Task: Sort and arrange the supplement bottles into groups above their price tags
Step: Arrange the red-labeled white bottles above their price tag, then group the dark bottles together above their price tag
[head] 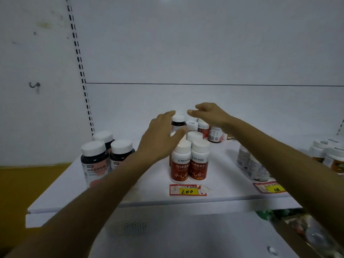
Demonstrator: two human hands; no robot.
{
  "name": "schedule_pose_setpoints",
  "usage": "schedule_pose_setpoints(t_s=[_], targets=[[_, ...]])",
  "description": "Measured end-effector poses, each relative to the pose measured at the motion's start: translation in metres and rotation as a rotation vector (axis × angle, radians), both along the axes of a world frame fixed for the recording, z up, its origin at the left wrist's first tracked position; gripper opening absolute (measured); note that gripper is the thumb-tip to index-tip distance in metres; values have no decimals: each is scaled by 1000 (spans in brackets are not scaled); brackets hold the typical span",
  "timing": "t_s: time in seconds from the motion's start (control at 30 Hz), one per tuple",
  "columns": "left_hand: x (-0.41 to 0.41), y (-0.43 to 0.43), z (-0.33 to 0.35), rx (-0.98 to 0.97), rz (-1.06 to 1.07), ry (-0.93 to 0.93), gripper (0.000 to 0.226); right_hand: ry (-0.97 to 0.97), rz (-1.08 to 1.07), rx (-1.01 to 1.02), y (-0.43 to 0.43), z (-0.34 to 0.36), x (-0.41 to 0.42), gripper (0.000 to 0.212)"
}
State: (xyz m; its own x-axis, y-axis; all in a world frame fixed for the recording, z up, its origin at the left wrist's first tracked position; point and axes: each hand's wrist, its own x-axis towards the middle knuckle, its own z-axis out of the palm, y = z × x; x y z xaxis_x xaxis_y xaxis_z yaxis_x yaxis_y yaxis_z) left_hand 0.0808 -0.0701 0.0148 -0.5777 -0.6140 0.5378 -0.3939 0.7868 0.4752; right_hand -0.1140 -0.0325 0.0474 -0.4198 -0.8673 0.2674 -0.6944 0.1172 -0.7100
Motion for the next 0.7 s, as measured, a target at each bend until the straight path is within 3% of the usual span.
schedule_pose_setpoints(t_s=[0.2, 0.3, 0.5, 0.7], targets=[[-5, -35, 44, -103, 38, -265, 57, 419, 24, 218, -95, 21, -27, 63], [-6, -45, 52, -125, 82, -338, 55, 538, 30, 288, -131, 14, -36, 62], [-11, -60, 56, -85, 146, -371, 52, 669, 64, 362, -166, -2, -40, 51], [-20, -69, 50, -68, 147, -392, 53, 543, 114, 207, -162, 3, -41, 40]])
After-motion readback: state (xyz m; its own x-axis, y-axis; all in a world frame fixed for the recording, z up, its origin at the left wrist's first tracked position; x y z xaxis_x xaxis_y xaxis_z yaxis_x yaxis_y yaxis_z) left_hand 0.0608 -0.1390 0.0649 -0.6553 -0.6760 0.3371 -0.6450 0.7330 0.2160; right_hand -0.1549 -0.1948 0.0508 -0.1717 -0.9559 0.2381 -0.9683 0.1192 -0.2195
